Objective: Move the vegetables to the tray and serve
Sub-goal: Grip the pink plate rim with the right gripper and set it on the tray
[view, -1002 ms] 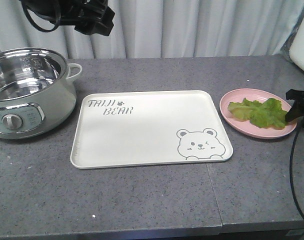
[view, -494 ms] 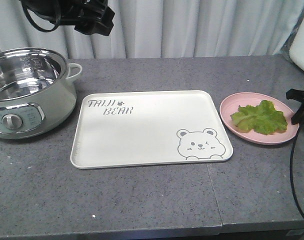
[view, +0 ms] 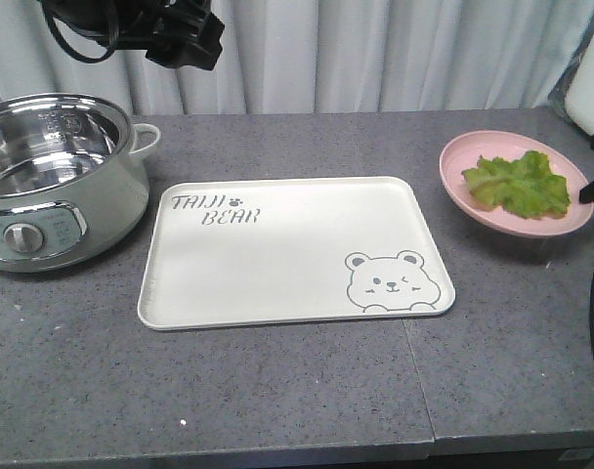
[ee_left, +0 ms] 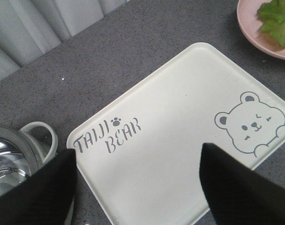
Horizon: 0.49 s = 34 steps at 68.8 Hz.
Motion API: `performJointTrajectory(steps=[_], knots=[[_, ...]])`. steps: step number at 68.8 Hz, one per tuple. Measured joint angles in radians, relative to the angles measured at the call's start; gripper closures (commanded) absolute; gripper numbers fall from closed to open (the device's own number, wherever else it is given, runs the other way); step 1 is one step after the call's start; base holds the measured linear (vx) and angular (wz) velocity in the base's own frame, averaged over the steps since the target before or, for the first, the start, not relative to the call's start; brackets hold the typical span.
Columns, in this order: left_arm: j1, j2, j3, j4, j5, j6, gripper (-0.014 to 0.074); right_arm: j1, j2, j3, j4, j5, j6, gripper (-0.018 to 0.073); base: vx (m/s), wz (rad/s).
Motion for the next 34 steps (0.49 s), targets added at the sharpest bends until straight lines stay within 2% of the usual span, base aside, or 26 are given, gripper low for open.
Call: performJointTrajectory(steps=[12, 24, 34], knots=[[0.000, 0.000, 0.000, 0.001, 0.000, 0.000, 0.0062, 0.077, 0.000, -0.124, 0.041, 0.004, 0.000, 0.0561, 0.00, 0.00], [0.000, 0.000, 0.000, 0.028, 0.000, 0.000, 0.0062, 0.264, 0.000, -0.171, 0.047, 0.008, 0.000, 0.0560, 0.00, 0.00], [0.000, 0.000, 0.001, 0.089, 0.000, -0.029, 0.0062, 0.441, 0.006, -0.173, -0.001, 0.022, 0.002, 0.0557, 0.00, 0.00]])
